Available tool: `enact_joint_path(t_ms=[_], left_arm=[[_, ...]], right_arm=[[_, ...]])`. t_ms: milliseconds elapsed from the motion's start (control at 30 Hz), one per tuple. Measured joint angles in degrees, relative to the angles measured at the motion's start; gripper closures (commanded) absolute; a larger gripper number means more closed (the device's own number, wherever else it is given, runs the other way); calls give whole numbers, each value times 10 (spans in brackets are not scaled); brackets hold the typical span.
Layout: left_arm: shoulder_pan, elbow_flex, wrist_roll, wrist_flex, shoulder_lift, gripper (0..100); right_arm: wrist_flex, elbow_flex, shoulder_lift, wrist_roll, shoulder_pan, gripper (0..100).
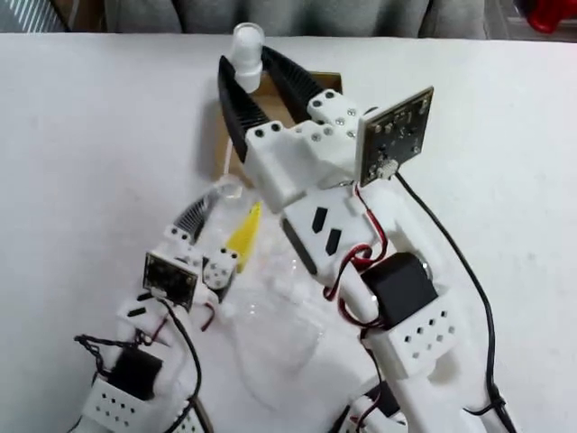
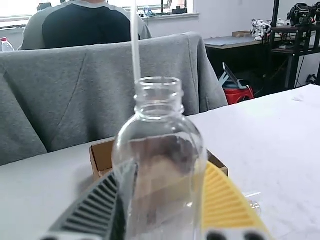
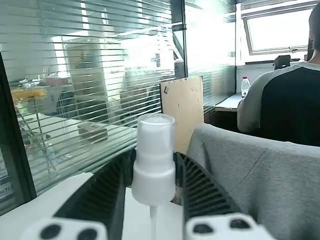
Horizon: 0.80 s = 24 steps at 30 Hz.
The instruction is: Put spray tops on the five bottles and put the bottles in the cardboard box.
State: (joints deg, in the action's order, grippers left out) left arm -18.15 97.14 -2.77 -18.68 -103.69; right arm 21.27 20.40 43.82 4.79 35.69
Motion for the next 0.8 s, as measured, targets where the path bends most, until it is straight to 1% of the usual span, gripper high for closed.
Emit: enact_joint_path(t_ms=[267, 500, 800], left_arm=[[-2, 0, 0, -24, 0, 978], [-2, 0, 0, -24, 0, 978], [-1, 0, 0, -24, 0, 978]], right_arm=[[0, 0, 50, -4, 3, 983], [40, 0, 66, -45, 48, 983], [41, 0, 66, -63, 50, 983]])
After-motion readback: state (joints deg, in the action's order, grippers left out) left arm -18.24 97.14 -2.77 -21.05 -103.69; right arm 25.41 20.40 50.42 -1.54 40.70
